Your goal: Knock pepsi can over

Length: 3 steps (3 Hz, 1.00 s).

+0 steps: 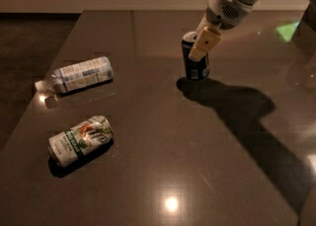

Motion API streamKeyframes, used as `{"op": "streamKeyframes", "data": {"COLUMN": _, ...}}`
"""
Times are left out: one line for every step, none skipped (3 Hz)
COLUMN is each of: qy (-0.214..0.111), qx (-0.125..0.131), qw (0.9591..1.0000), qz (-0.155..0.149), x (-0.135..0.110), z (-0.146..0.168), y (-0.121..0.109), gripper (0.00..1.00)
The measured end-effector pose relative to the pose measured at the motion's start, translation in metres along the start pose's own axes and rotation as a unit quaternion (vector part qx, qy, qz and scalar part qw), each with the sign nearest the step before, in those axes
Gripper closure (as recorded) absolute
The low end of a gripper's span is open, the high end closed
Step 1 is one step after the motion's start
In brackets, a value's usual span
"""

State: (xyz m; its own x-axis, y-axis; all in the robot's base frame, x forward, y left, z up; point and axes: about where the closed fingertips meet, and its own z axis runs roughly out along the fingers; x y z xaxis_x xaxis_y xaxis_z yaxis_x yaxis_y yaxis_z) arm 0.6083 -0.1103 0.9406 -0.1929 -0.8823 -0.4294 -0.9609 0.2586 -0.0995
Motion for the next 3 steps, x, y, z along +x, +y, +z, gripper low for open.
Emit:
{"op": "streamKeyframes", "data": {"qy": 0.077, "qx": -0.004, "qw": 0.9968, "qz": -0.024, "x": 0.011, "z": -0.009, "y": 0.008, "gripper": 1.00}}
{"op": "streamKeyframes", "data": {"qy": 0.138, "qx": 0.000, "qw": 0.9894, "qz": -0.046, "x": 0.019, "z": -0.011, "y": 0.012, "gripper": 1.00}}
{"op": "streamKeyframes", "data": {"qy": 0.185, "qx": 0.003, "qw": 0.9800, "qz": -0.072, "x": 0.024, "z": -0.008, "y": 0.021, "gripper": 1.00}}
